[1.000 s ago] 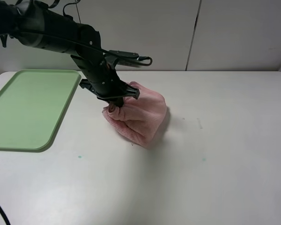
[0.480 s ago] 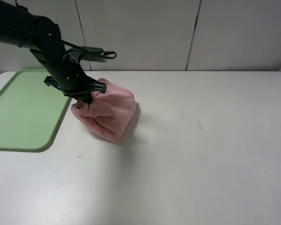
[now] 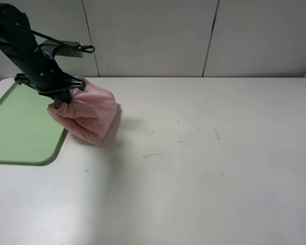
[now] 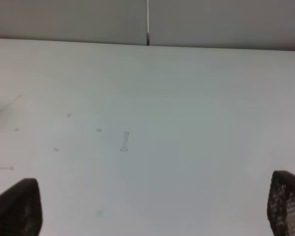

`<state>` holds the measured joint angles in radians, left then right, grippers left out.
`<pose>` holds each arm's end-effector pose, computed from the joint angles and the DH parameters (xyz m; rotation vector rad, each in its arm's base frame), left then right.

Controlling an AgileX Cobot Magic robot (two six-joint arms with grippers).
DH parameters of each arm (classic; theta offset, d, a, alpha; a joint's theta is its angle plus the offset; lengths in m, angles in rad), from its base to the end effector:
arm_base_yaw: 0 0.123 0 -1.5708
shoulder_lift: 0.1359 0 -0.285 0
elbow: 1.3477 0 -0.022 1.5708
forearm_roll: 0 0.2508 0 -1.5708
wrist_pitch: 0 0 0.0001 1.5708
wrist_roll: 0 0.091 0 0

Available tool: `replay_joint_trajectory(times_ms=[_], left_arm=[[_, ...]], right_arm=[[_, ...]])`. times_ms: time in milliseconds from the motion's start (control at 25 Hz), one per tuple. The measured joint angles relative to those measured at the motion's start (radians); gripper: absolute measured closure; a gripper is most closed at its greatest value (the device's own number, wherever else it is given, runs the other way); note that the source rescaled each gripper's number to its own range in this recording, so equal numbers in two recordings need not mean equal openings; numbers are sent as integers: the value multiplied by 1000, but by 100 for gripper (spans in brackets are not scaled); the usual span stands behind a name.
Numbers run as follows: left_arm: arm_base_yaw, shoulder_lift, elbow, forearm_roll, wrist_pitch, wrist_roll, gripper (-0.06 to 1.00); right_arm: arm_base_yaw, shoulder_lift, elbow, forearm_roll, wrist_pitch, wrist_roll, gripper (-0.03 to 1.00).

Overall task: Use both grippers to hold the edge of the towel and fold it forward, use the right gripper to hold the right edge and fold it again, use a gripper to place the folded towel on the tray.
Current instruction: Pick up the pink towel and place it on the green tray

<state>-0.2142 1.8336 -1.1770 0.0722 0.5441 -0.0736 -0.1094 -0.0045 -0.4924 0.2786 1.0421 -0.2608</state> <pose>0.3661 -0.0762 0.1874 0.2593 2.6693 -0.0208 -0.0032 0.0221 0.2792 -0.1603 1.9929 0.0955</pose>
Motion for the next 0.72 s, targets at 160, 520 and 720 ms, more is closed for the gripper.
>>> replay_joint_trajectory(times_ms=[160, 520, 720], left_arm=[[49, -15, 0, 36, 10, 10, 83], [140, -18, 7, 89, 19, 24, 83], [207, -18, 50, 89, -8, 29, 83]], right_arm=[[0, 0, 0, 0, 0, 0, -3], [0, 0, 0, 0, 0, 0, -3], [0, 0, 0, 0, 0, 0, -3]])
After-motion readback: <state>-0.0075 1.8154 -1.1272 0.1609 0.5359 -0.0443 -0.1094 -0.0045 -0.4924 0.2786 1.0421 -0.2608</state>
